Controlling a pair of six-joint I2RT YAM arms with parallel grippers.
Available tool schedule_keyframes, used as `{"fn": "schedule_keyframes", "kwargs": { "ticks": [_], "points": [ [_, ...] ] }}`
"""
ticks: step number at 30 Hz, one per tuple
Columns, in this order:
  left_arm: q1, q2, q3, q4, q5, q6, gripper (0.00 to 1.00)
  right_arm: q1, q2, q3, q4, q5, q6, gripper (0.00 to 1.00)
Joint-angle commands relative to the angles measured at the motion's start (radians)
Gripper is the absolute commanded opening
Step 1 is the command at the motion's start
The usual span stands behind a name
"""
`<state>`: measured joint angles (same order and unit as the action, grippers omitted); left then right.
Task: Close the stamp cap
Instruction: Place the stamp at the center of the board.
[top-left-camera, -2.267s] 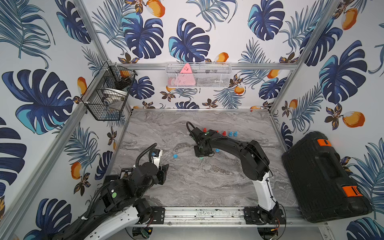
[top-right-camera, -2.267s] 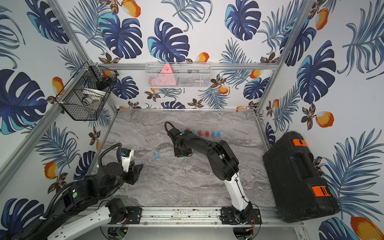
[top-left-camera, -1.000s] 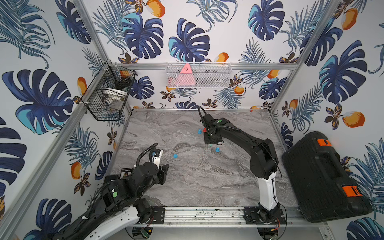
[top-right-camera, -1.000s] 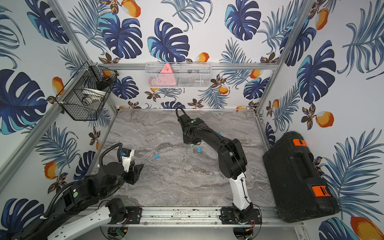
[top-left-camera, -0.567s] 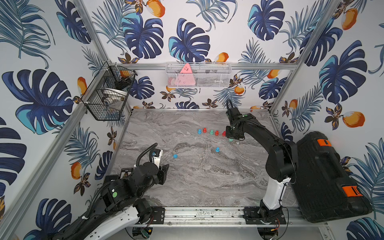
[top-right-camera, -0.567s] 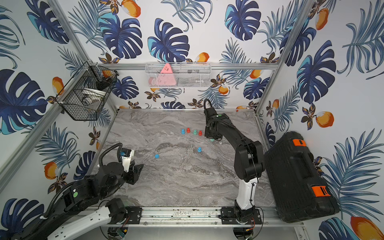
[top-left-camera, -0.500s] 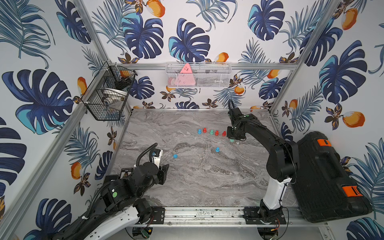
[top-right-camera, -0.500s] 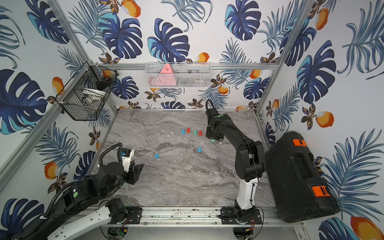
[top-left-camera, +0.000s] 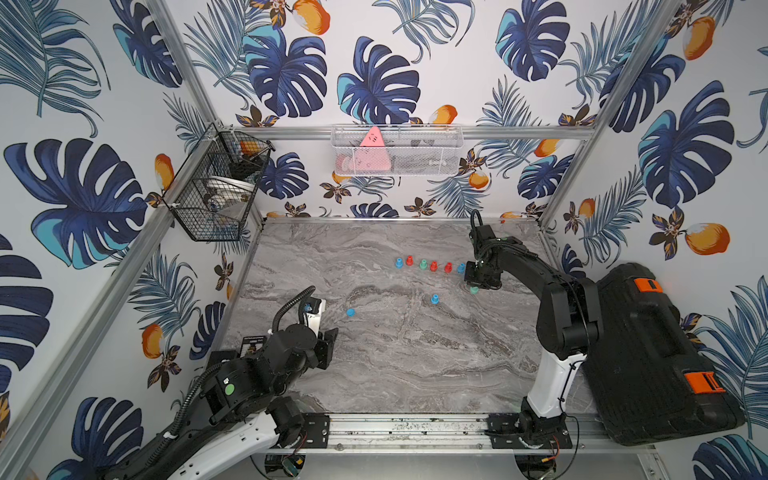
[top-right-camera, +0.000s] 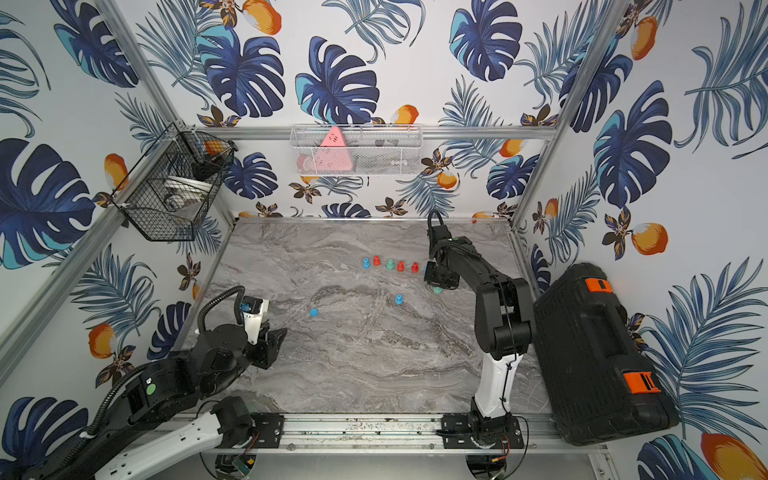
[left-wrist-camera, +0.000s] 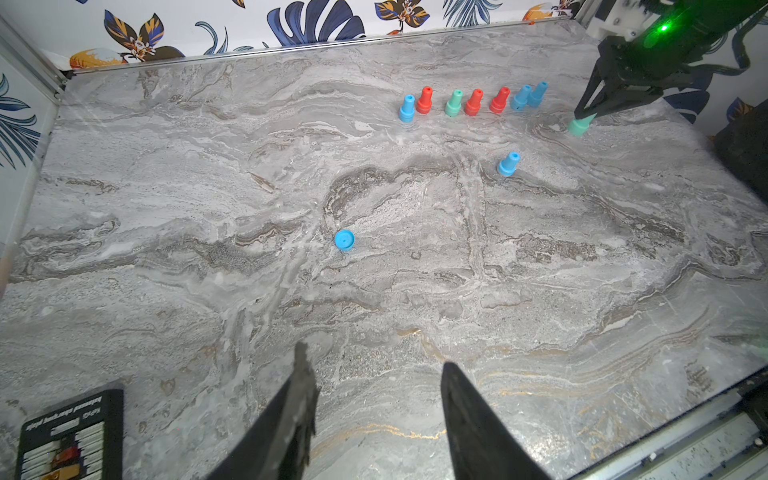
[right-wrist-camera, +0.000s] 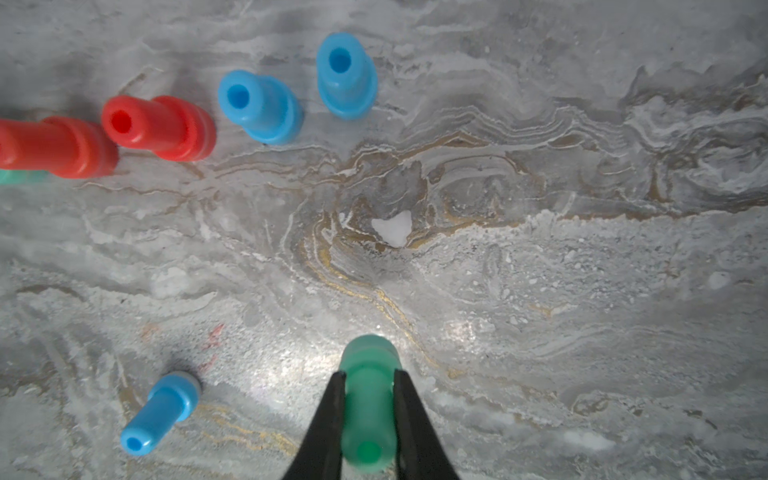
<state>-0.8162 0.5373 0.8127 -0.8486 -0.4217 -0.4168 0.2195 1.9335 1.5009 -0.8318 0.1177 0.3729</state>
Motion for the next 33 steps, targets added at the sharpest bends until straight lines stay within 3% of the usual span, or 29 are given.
{"fn": "schedule_keyframes", "kwargs": {
  "ticks": [1,33],
  "points": [
    [0.000,0.001,-0.001,0.014,-0.008,0.014,0.53,-0.014,0.004,-0.012,0.028,-0.001,-0.015,0.17],
    [0.000,0.005,0.001,0.012,-0.007,0.013,0.53,-0.115,0.124,0.060,0.058,-0.003,0.001,0.17]
  ]
}}
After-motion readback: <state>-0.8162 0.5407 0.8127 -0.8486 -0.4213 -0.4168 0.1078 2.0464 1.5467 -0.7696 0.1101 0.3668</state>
